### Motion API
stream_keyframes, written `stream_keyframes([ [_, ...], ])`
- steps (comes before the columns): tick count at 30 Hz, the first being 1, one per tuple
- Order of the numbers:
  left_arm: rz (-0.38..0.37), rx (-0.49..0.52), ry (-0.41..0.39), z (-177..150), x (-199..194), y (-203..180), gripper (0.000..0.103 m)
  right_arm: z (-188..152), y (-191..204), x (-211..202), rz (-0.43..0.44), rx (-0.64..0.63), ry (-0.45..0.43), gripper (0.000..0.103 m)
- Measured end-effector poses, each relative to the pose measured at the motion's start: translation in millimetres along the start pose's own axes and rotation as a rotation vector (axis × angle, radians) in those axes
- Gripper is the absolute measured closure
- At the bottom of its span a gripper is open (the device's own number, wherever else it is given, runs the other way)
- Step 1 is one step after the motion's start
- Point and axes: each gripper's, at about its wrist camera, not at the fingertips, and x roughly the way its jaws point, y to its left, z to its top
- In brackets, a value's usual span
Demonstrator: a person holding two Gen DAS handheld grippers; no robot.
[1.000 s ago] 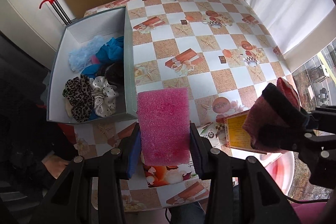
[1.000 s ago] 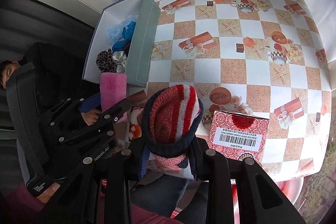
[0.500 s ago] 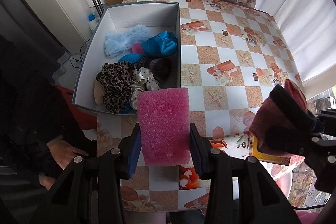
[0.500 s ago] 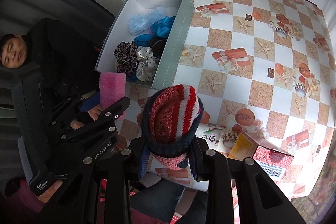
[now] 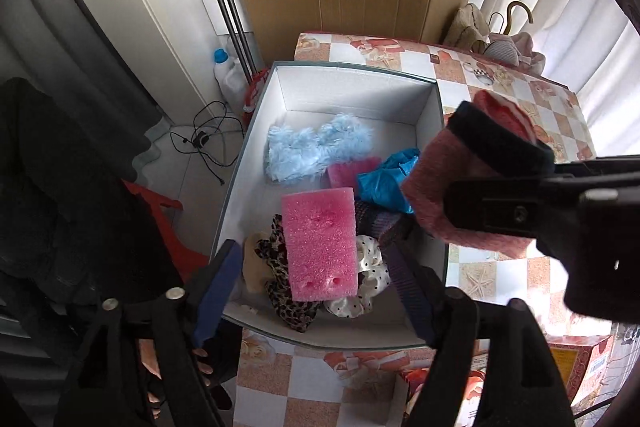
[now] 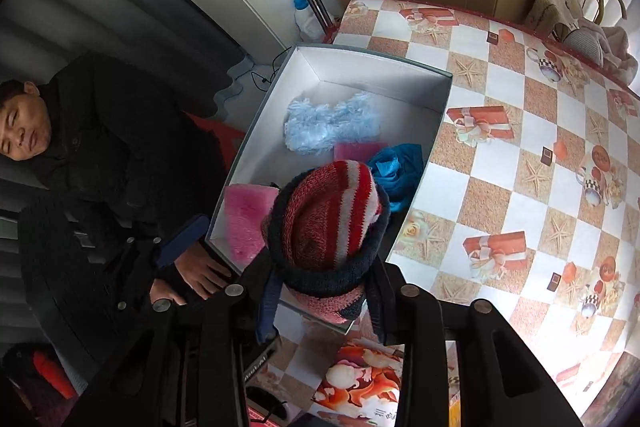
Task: Organize soft objects
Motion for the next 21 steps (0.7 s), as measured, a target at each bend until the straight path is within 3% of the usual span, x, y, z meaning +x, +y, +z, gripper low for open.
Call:
stream_keyframes([
  [3,0.02,-0.019,0.017,2.4,4.3,7.3,0.017,10.5,-0.8,5.5,-0.005,0.006,0.008,0.037],
  [5,0.031,-0.054,0.021,1.0,4.7,12.8,0.017,9.6,-3.6,4.4,-0.073,0.011,0.001,0.006],
  [6,0.031,-0.072,0.028,-0.8,4.4,15.6,0.017,6.4,-5.8,1.2,-0.095,0.012,-0.014,0.001],
  [10,0.003,-0.072,0.083,-10.2,9.8,14.9,0.017,-8.4,-10.9,-1.9,-0.183,0.001,0.014,0.001],
  [16,-0.004,-0.065,0.111,-18.0,11.6,7.0,0.017,-18.1,-15.2,0.0,-0.163,0.019,0.04,0.001],
  [18,0.002,-0.061,0.108,-18.9,10.1,5.2,0.017,-19.7,-14.9,-1.6,-0.168,0.019,0.035,0.001],
  [21,-0.005,-0.038,0.029,-22.2,-0.1,2.6,0.017,-22.6,-14.4,-3.8,-0.164,0.025,0.03,0.001],
])
